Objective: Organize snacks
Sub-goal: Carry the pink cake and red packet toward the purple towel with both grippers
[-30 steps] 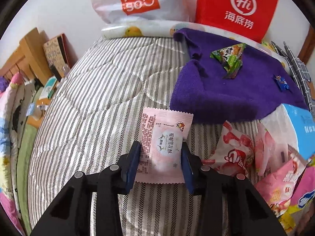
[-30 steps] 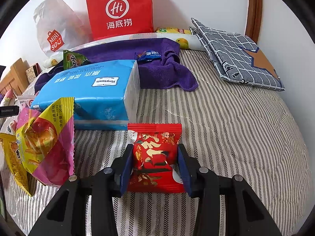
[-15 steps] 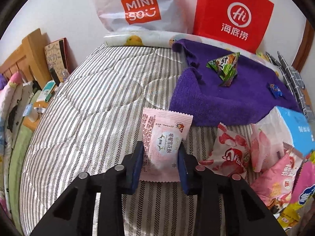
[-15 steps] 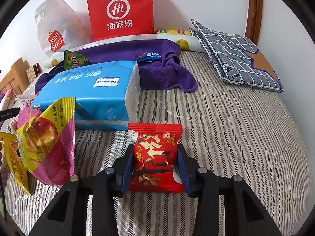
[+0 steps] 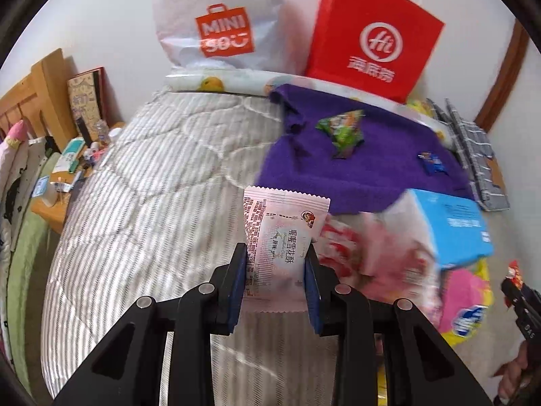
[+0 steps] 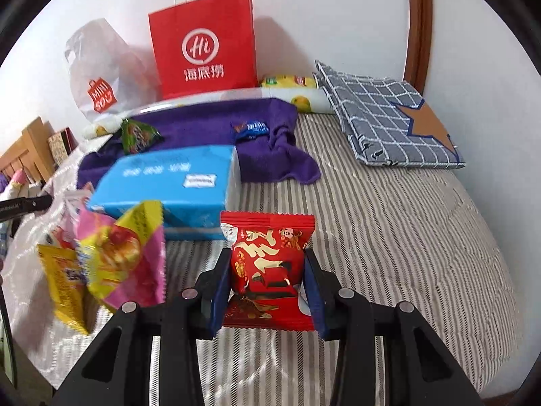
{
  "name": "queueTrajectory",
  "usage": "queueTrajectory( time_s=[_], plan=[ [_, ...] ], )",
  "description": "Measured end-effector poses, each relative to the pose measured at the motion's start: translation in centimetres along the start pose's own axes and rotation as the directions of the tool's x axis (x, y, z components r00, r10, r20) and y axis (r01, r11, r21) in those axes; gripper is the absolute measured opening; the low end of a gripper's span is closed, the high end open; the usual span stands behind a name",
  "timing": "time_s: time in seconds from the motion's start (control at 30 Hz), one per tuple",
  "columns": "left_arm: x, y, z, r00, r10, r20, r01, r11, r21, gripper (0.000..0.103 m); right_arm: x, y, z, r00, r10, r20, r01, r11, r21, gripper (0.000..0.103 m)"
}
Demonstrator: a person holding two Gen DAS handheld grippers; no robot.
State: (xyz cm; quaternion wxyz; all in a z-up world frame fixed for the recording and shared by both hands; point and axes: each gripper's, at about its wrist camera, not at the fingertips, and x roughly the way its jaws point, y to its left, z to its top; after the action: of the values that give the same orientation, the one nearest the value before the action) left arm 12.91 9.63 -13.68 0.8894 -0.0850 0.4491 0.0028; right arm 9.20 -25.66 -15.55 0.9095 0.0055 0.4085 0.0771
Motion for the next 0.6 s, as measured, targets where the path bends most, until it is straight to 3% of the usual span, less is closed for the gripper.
queueTrajectory(
  time_s=[0.33,0.6],
  plan=[
    [-2.4,-6.3,-0.3,0.995,-0.101,-0.001,0.101,0.992,0.076,0.032,-2.8,0.4,2.6,0.999,0.002,0.035,-0.003,0.999,0.039,0.038],
    [-2.8,-10.7,0.4,0.981,-0.193,-0.029,0.195,0.975,0.104,0.032,-3.6,0.5,5.3,0.999,0.010,0.042,-0.012,0.999,0.052,0.038]
  ],
)
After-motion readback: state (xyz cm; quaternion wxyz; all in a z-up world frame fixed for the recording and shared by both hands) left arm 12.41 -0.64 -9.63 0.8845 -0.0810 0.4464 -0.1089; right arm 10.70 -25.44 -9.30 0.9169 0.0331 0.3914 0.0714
